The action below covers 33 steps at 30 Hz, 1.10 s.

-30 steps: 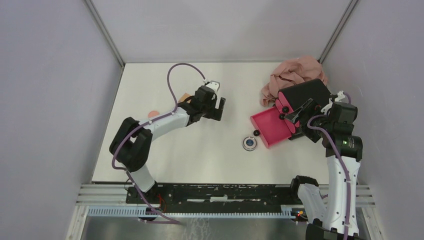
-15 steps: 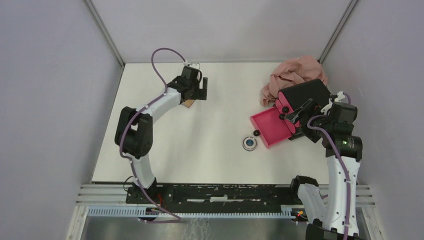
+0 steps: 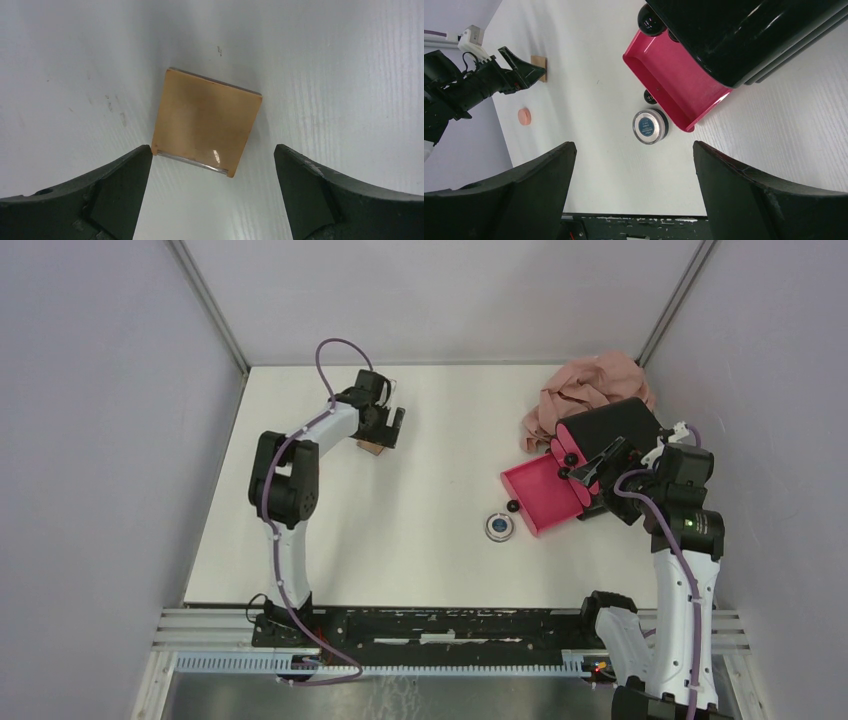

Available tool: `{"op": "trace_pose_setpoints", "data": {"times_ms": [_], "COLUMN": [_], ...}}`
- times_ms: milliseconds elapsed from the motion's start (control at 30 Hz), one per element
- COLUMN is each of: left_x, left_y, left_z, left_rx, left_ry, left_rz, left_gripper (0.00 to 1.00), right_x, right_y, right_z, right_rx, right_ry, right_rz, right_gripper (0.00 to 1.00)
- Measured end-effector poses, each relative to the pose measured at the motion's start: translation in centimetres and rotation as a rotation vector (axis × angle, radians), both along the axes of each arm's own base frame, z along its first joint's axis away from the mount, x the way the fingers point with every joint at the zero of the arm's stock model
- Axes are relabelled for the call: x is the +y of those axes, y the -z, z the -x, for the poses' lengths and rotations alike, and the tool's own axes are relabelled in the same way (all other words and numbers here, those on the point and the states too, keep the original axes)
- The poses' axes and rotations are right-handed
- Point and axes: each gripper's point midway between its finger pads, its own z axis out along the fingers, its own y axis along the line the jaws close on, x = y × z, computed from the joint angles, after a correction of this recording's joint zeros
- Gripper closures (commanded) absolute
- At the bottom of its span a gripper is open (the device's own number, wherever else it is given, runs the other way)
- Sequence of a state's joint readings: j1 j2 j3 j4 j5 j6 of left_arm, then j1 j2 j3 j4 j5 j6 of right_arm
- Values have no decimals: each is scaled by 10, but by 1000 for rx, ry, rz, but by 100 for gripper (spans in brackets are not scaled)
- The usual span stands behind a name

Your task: Organize the makeup

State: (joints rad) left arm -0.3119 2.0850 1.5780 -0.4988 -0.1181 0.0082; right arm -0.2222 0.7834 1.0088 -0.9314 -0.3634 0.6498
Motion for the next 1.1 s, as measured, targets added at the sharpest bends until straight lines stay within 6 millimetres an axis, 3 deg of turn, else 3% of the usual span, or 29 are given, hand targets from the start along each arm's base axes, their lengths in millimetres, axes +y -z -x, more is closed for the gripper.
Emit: {"op": "trace_pose_setpoints", "data": {"times_ms": [333,600,933,1100], "left_x": [12,7,-2,-19], "left_y": [21,23,24,23], "left_z": [-14,-19,-14,9], "left_rx": [52,60,66,86], "left_ry": [34,62,76,77], "left_rz": [12,44,77,96], "left_gripper": [0,13,23,28], "right_x": [-1,-1,0,1], "right_y": [2,2,1,0], "right_z": [-2,-3,-2,-2], "right_rx": [12,11,7,3], "right_ry": [0,0,0,-5], "right_rz": [-2,-2,-1,-1], "right_gripper": [6,6,6,6]}}
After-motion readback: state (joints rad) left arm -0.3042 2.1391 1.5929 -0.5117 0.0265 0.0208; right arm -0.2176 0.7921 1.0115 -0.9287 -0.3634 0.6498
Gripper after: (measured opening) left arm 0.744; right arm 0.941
